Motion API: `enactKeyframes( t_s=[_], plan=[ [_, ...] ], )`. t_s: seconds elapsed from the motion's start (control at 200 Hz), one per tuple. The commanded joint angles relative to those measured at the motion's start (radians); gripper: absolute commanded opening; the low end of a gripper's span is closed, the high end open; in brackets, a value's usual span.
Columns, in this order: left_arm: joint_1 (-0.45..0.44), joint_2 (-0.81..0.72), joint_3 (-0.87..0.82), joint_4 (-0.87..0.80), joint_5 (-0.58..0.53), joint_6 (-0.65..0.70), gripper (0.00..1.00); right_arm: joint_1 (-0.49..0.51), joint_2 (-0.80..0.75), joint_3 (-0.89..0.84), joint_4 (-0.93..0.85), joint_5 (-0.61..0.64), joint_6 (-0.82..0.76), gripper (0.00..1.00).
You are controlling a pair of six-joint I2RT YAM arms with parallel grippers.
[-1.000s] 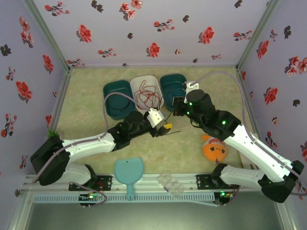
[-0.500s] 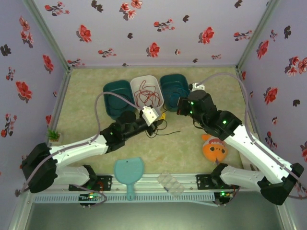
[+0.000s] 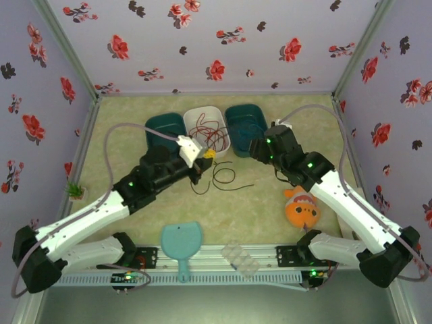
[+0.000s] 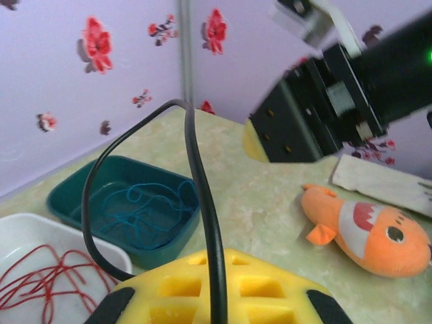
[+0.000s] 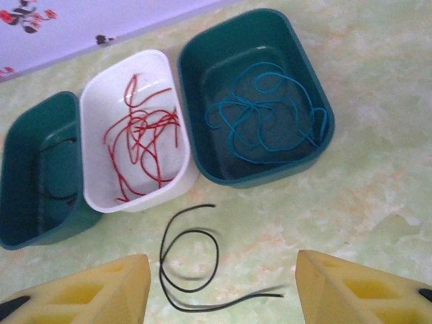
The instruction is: Untangle the cables
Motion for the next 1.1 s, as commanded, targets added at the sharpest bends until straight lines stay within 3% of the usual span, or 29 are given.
enactKeyframes(
  t_s=[0.0, 0.2, 0.375, 0.59, 0.72, 1.095],
  plan=[
    [0.055, -0.057, 0.067, -0.120, 0.014, -0.074, 0.00, -0.017, 0.009, -0.020, -0.037, 0.022, -0.001, 0.61],
    [0.205, -0.047, 0.188, -0.283, 0.015, -0.137, 0.00, -0.022, 0.014, -0.028, -0.044, 0.022, -0.010, 0.65],
    [0.323, 0.048, 0.294, -0.398, 0.027, -0.132, 0.00, -0.023, 0.008, -0.046, -0.031, 0.040, -0.019, 0.71],
    [0.454, 0.169, 0.311, -0.268, 0.084, -0.060, 0.00, -0.023, 0.008, -0.061, -0.006, 0.028, -0.032, 0.81],
    [0.522, 0.268, 0.321, -0.204, 0.116, -0.040, 0.00, -0.023, 0.013, -0.060, -0.007, 0.037, -0.032, 0.99],
    [0.606, 0.497, 0.292, -0.065, 0.137, 0.007, 0.00, -0.025, 0.024, -0.056, 0.007, 0.059, -0.021, 0.99]
  ],
)
